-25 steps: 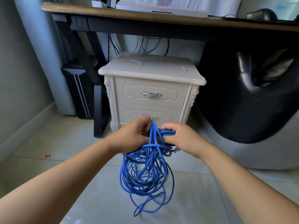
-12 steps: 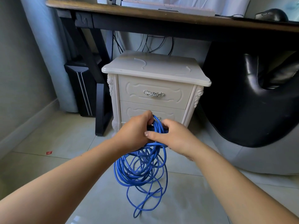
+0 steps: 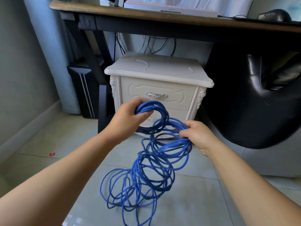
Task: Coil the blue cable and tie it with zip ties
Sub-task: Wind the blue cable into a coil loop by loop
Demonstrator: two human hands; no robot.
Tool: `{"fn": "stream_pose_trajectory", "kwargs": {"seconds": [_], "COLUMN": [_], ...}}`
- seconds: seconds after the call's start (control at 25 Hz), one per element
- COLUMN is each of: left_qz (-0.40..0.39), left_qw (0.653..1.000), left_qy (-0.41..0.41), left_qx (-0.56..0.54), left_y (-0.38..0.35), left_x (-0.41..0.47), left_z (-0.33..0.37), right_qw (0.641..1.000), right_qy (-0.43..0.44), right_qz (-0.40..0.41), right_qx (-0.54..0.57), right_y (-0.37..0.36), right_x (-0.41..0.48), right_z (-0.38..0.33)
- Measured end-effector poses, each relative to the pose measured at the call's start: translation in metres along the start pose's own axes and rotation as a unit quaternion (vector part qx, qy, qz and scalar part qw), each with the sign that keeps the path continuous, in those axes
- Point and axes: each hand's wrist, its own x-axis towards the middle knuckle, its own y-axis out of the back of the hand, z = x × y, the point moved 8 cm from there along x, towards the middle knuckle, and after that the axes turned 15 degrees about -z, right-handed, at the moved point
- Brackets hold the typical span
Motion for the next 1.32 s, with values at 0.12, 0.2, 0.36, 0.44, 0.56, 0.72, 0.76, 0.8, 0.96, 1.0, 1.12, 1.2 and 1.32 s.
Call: {"fn": "stream_pose_trajectory", "kwargs": {"seconds": [0.12, 0.2, 0.36, 0.44, 0.56, 0.72, 0.76, 0.8, 0.96, 1.0, 1.12, 1.2, 1.32], "left_qz": [0.009, 0.036, 0.044, 0.051, 0.063, 0.055, 0.049, 0.038, -0.092, -0.127, -0.179, -0.19, -0.188], "left_qw": [0.999, 0.996, 0.993, 0.99, 0.976, 0.944, 0.94, 0.939, 0.949, 0.952, 0.953, 0.946, 0.934], "left_qy": [0.025, 0.044, 0.064, 0.075, 0.096, 0.122, 0.126, 0.128, 0.114, 0.106, 0.09, 0.092, 0.104], "left_qx": [-0.045, -0.066, -0.085, -0.104, -0.183, -0.303, -0.313, -0.316, -0.278, -0.258, -0.227, -0.245, -0.284], "left_y": [0.009, 0.014, 0.017, 0.021, 0.019, 0.007, 0.004, 0.003, -0.018, -0.023, -0.028, -0.028, -0.03], "left_x": [-0.002, -0.004, -0.002, 0.001, 0.005, 0.009, 0.01, 0.01, 0.009, 0.008, 0.008, 0.008, 0.007], "left_z": [-0.009, -0.013, -0.018, -0.027, -0.043, -0.053, -0.053, -0.053, -0.032, -0.025, -0.013, -0.013, -0.015], "right_qw": [0.998, 0.996, 0.986, 0.986, 0.988, 0.955, 0.964, 0.974, 0.987, 0.987, 0.98, 0.974, 0.985], "right_qy": [-0.007, -0.029, -0.071, -0.038, 0.05, 0.138, 0.133, 0.125, 0.105, 0.093, 0.075, 0.086, 0.075], "right_qz": [-0.017, -0.053, -0.136, -0.143, -0.124, -0.177, -0.173, -0.162, -0.123, -0.129, -0.173, -0.181, -0.077], "right_qx": [-0.065, -0.058, -0.07, -0.075, 0.075, 0.193, 0.149, 0.102, 0.019, 0.016, 0.067, 0.108, 0.132], "right_y": [0.002, 0.002, -0.002, -0.008, -0.017, -0.033, -0.038, -0.043, -0.058, -0.061, -0.069, -0.074, -0.061], "right_x": [0.001, 0.004, 0.002, 0.002, 0.002, 0.005, 0.007, 0.009, 0.017, 0.019, 0.021, 0.019, 0.017], "right_z": [0.005, 0.012, 0.02, 0.012, -0.011, -0.031, -0.03, -0.027, -0.02, -0.018, -0.011, -0.015, -0.015]}}
